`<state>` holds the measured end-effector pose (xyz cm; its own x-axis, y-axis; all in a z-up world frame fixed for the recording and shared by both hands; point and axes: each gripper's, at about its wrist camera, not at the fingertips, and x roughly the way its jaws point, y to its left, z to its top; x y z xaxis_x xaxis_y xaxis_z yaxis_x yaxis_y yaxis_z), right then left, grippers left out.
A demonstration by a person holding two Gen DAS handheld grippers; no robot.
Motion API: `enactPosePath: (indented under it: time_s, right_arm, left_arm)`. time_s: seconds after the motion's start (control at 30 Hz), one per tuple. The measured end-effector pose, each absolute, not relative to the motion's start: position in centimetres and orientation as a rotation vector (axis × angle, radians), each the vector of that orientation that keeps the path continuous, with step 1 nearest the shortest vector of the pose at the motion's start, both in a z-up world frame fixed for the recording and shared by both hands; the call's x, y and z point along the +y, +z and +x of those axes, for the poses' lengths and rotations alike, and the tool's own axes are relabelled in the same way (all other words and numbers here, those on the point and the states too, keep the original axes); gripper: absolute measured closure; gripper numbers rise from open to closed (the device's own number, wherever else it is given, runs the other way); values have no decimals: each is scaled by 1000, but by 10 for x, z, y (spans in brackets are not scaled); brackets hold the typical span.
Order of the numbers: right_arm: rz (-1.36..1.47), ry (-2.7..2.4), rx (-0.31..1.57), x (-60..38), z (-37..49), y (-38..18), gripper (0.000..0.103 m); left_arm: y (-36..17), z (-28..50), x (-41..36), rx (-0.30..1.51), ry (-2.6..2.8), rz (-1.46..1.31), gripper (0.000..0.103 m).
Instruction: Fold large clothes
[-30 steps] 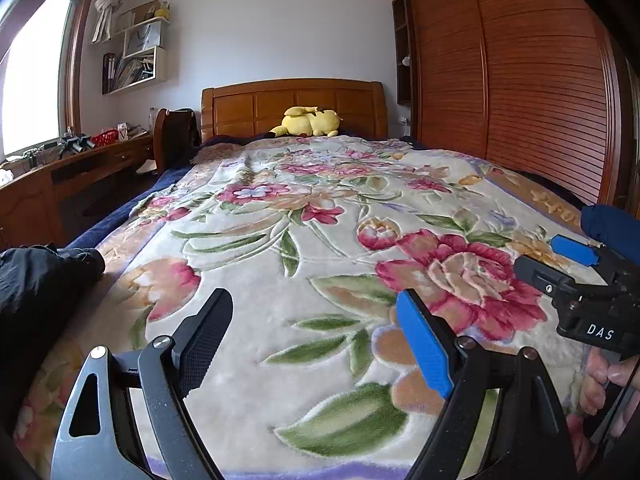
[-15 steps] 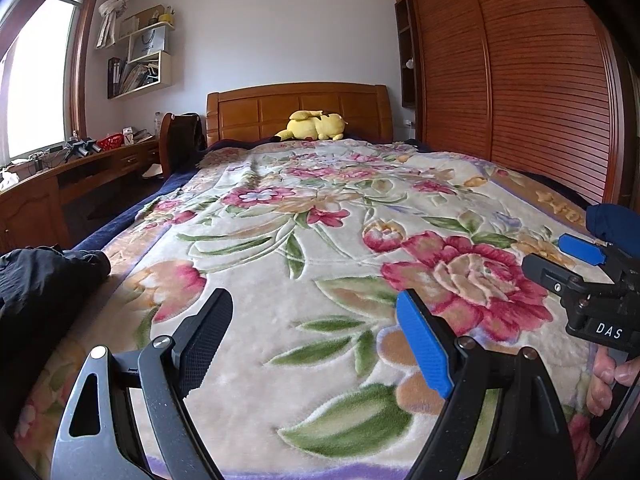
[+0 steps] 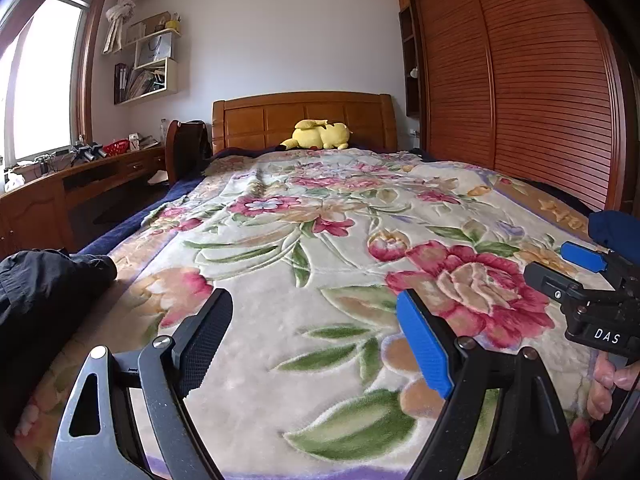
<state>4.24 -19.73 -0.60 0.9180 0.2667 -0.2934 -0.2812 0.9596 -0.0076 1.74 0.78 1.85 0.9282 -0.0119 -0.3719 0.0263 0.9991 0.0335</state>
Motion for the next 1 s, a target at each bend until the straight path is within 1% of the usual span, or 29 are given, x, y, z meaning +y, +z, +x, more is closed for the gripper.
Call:
enactPosePath:
  time_s: [1.0]
  right_arm:
    - [-47,279,278,-198,48,-7,12]
  left_arm:
    - [18,17,8,381,-20,37,18]
